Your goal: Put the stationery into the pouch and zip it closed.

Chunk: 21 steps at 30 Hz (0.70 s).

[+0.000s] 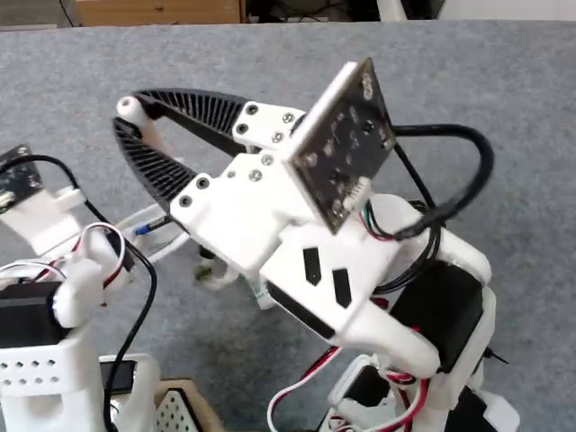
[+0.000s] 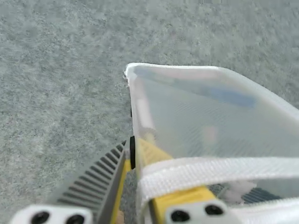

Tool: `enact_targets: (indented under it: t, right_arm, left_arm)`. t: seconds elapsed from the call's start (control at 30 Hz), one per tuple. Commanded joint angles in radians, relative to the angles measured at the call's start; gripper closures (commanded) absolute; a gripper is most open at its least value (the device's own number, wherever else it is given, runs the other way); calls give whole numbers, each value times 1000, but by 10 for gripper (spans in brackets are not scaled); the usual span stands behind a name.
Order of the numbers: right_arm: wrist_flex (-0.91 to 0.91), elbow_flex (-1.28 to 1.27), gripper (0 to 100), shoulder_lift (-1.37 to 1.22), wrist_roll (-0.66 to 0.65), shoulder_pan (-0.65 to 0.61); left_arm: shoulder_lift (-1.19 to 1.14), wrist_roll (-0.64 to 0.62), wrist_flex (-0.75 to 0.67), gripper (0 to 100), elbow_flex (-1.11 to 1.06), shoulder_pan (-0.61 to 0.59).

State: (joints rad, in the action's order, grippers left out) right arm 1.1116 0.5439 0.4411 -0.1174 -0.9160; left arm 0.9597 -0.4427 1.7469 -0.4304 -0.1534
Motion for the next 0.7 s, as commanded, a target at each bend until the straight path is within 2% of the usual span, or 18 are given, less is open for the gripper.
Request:
enact_targets:
  t: [0.0,0.27,0.43,0.67]
  right_arm:
    - [-78,35,987,-8,-9,-14]
    - [-115,31,987,-113,-31,-35]
    - [-44,25,987,-111,-29,-57]
    - [-35,-50,987,-62,-29,-54]
  left_arm:
    - [-11,-6,8,972,10,62]
    - [-11,-6,3,972,10,87]
    - [-20,-6,2,972,42,87]
    - [-52,-6,-20,972,33,91]
